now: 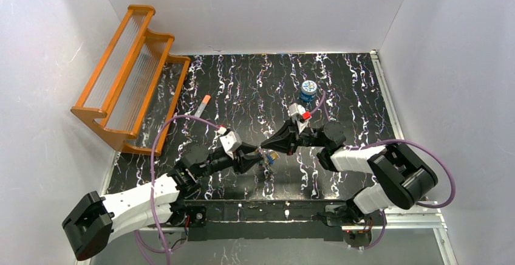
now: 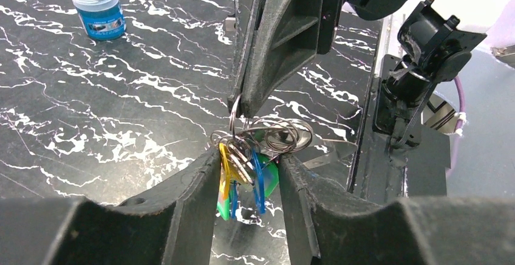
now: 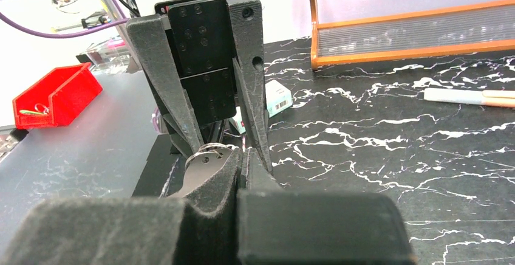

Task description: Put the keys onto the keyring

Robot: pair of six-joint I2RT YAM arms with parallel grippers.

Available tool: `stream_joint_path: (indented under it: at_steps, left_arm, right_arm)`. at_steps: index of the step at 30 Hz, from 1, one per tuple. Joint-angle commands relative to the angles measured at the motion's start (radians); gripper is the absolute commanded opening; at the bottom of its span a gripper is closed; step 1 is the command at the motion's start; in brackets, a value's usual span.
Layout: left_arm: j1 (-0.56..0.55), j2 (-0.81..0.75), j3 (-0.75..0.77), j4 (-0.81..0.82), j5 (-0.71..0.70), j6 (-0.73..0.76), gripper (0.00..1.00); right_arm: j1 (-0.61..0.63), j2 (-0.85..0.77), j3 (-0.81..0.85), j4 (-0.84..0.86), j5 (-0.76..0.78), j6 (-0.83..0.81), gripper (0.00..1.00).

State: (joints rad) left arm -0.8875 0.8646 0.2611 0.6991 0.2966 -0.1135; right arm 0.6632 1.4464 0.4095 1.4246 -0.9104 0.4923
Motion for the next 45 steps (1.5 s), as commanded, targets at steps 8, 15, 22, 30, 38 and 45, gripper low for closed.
stream_joint_path:
  at_steps: [8,15,22,30,38,45]
  left_arm:
    - [-0.005,-0.053,-0.011,0.109,-0.015,-0.075,0.58]
    - [-0.004,-0.052,0.001,0.112,-0.047,-0.15,0.75]
    - [0.004,-0.013,0.018,0.149,-0.098,-0.227,0.85]
    - [0.077,0.024,0.041,0.151,-0.127,-0.361,0.99]
    - [0.233,0.037,0.068,0.104,-0.175,-0.503,0.98]
    - [0.37,0.051,0.096,0.035,-0.207,-0.585,0.98]
  right_arm:
    - [0.007,-0.118,-0.027,0.026,0.112,-0.066,0.01]
    - [-0.006,-0.182,-0.02,-0.13,0.125,-0.152,0.01]
    - [-0.05,-0.241,-0.023,-0.261,0.176,-0.2,0.01]
    - [-0.134,-0.283,-0.014,-0.368,0.189,-0.213,0.01]
    - [-0.183,-0.368,0.014,-0.581,0.255,-0.311,0.01]
    - [-0.199,-0.402,0.029,-0.673,0.297,-0.363,0.01]
